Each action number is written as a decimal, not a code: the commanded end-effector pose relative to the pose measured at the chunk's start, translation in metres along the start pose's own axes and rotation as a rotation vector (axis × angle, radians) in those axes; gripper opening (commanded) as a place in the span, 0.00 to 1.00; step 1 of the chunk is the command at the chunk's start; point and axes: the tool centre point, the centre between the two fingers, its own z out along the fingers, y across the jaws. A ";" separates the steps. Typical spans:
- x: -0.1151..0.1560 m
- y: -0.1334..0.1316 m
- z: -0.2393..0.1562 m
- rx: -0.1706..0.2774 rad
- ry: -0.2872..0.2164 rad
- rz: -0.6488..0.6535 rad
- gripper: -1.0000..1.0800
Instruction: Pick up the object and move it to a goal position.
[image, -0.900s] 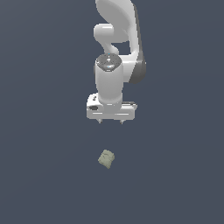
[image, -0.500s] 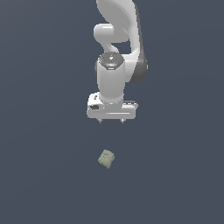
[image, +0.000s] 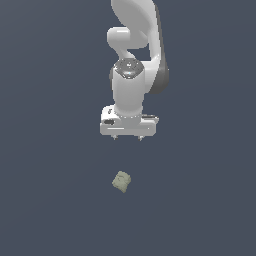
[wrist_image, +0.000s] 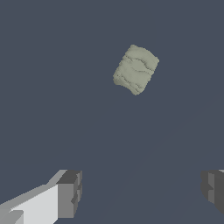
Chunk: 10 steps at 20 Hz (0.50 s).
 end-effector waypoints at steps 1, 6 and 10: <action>0.001 0.000 0.001 0.000 0.000 0.004 0.96; 0.010 0.002 0.004 0.001 -0.002 0.034 0.96; 0.022 0.004 0.009 0.003 -0.005 0.074 0.96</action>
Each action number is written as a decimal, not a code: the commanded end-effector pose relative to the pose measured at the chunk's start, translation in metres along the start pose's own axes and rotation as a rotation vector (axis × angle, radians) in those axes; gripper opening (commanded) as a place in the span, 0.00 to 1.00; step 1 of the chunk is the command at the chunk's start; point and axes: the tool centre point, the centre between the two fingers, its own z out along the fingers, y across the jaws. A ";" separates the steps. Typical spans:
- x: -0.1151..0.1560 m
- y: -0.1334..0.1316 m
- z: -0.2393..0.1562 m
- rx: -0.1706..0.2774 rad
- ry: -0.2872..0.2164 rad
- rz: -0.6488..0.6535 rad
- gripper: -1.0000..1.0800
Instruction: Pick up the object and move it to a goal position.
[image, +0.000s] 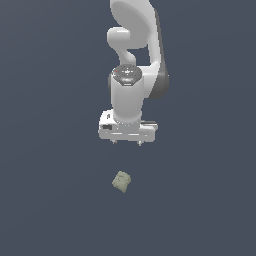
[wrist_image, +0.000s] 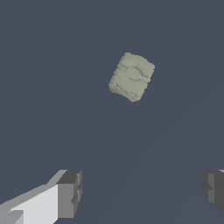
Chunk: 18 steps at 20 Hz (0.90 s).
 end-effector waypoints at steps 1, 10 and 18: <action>0.008 0.001 0.004 0.001 -0.002 0.028 0.96; 0.049 0.007 0.026 0.004 -0.012 0.177 0.96; 0.083 0.011 0.052 0.003 -0.022 0.320 0.96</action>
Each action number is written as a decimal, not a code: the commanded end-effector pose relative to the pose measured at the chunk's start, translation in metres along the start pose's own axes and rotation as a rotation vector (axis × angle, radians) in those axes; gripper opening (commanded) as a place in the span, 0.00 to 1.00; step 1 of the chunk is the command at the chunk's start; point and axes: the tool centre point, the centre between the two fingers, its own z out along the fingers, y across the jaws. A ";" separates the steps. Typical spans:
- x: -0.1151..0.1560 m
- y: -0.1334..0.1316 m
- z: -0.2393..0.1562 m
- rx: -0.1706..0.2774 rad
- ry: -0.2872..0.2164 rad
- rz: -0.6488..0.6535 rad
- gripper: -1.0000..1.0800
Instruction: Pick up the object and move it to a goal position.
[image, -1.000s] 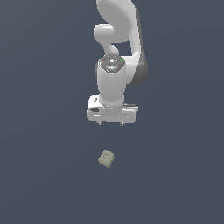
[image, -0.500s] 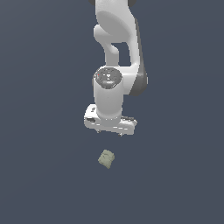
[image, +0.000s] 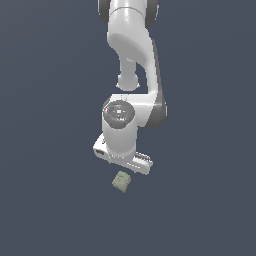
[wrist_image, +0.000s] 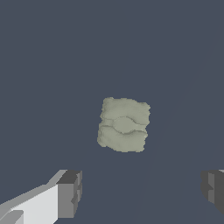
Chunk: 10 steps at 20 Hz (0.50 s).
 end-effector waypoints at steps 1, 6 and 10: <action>0.009 -0.002 0.008 0.000 -0.002 0.041 0.96; 0.022 -0.004 0.020 -0.001 -0.006 0.102 0.96; 0.028 -0.005 0.027 -0.002 -0.008 0.134 0.96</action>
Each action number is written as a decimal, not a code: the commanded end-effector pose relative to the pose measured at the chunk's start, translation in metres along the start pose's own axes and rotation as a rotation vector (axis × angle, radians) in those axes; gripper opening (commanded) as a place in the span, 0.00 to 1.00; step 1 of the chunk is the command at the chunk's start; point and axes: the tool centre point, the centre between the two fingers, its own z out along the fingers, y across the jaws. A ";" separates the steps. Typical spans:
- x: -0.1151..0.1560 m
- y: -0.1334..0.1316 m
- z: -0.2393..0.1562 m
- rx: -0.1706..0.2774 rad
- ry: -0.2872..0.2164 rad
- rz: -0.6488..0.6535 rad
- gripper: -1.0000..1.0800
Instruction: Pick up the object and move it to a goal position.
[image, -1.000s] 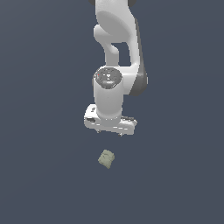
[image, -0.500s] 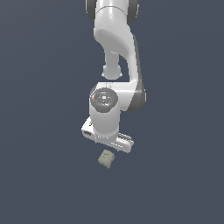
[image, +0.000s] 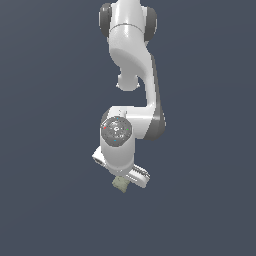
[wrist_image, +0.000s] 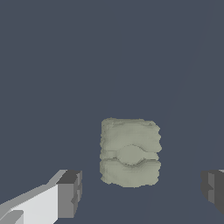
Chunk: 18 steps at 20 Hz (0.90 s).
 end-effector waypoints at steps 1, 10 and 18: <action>0.003 -0.001 0.003 0.000 -0.001 0.018 0.96; 0.006 -0.002 0.008 -0.001 -0.002 0.031 0.96; 0.005 -0.001 0.046 0.000 -0.002 0.033 0.96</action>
